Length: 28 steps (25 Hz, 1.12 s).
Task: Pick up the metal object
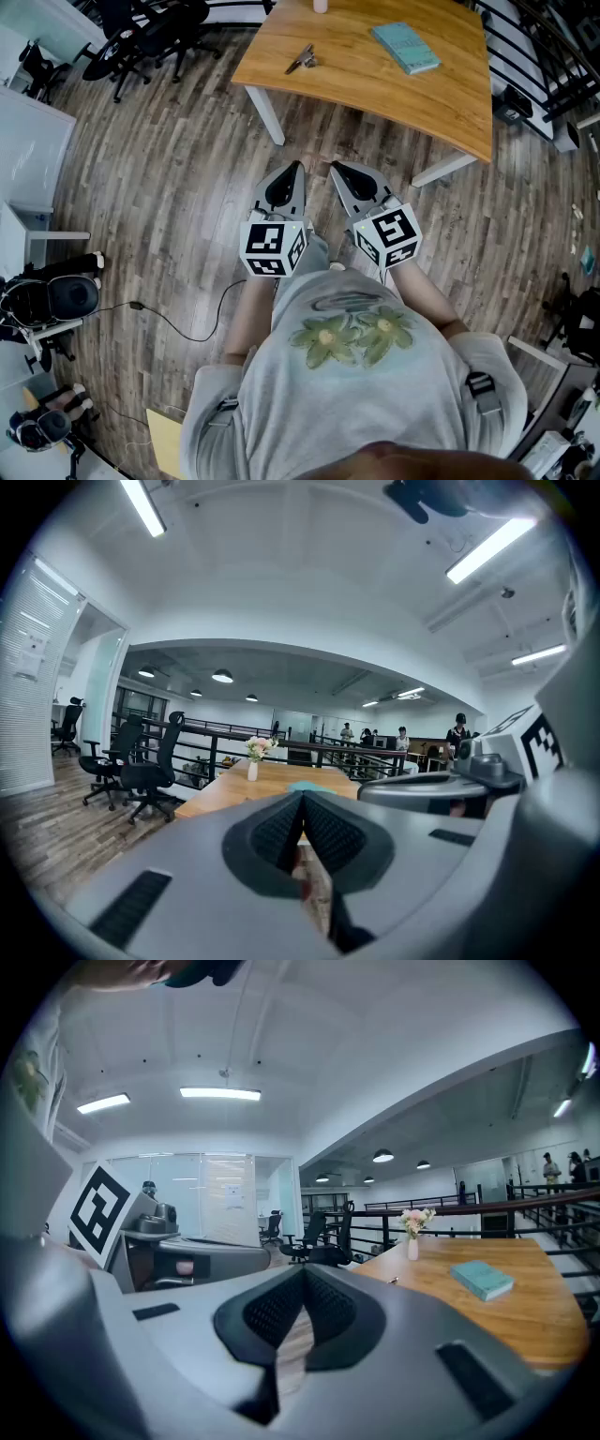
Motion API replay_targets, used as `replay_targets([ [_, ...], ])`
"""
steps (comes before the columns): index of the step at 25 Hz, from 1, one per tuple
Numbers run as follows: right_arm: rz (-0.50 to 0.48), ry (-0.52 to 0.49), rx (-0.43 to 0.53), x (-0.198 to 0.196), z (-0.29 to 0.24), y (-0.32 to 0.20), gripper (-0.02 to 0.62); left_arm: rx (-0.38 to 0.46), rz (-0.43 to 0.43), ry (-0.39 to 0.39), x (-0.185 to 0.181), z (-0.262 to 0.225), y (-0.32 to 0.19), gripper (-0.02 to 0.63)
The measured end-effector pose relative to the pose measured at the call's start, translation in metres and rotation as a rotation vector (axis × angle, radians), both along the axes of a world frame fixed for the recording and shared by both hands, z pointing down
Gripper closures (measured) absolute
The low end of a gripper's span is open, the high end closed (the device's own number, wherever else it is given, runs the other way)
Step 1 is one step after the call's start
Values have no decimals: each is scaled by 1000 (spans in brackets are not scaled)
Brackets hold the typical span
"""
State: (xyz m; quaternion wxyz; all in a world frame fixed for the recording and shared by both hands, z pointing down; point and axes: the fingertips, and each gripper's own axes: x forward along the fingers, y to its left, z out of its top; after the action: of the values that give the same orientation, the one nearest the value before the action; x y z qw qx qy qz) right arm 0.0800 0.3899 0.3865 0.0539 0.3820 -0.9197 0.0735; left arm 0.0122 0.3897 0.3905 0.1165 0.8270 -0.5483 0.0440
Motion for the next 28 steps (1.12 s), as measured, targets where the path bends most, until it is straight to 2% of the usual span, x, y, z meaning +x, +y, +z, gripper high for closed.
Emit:
replay_targets([
  [15, 50, 0, 27, -50, -14, -132, 589, 0, 49, 13, -54, -9, -137, 595],
  [25, 69, 30, 17, -84, 3, -184, 588, -32, 45, 17, -110, 8, -191, 595],
  [28, 65, 33, 11, -89, 6, -191, 575, -39, 48, 27, -115, 14, -198, 595],
])
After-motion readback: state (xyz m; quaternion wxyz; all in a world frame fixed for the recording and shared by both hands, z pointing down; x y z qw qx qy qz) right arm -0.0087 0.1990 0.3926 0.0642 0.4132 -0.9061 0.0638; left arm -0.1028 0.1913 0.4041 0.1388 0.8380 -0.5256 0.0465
